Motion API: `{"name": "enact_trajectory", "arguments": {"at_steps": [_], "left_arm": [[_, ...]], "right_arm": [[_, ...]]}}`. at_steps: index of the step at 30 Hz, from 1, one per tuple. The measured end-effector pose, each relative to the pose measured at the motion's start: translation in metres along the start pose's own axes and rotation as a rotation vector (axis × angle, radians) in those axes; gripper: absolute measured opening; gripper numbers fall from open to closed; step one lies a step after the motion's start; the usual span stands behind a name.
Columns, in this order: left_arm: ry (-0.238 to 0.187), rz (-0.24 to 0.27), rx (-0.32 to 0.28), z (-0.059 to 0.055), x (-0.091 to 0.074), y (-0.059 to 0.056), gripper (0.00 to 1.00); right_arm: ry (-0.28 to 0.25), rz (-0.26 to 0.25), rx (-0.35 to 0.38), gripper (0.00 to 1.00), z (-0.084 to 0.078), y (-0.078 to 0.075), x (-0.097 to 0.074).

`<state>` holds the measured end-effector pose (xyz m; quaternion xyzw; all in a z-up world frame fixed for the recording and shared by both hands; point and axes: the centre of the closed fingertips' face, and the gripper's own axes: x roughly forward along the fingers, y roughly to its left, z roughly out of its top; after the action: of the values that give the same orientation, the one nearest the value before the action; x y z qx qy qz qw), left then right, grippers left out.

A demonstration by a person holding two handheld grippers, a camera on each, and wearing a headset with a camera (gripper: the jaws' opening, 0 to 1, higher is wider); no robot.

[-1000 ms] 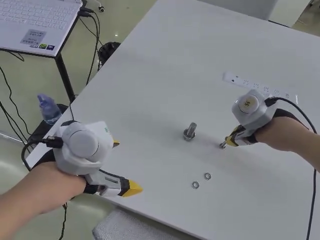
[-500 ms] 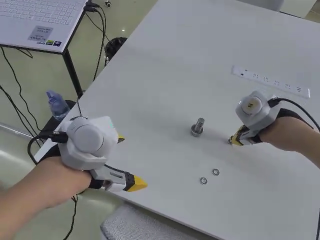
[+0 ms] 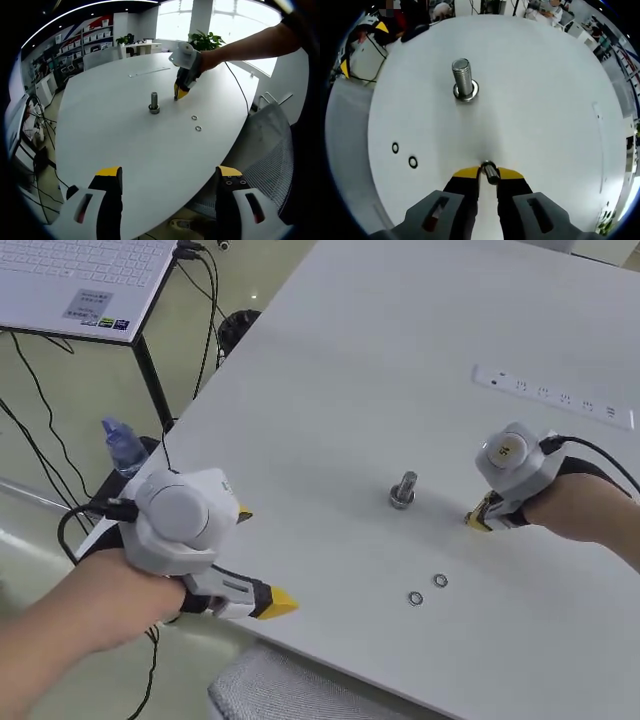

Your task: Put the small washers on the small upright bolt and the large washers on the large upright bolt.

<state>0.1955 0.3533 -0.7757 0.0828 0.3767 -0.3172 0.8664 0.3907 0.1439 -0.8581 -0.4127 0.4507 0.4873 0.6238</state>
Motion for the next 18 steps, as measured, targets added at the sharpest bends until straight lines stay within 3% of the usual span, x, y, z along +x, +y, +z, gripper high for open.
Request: {"name": "enact_trajectory", "arguments": {"at_steps": [9,18], "left_arm": [[0.008,-0.008,0.006,0.0017,0.0045,-0.0005,0.74],[-0.014,-0.009,0.007,0.0066,0.0053,-0.0002,0.76]], "right_arm": [[-0.003,0.006,0.005,0.14,-0.0004,-0.0011,0.0008],[0.0,0.008,-0.011,0.14,-0.0006,-0.0013,0.0009]]}}
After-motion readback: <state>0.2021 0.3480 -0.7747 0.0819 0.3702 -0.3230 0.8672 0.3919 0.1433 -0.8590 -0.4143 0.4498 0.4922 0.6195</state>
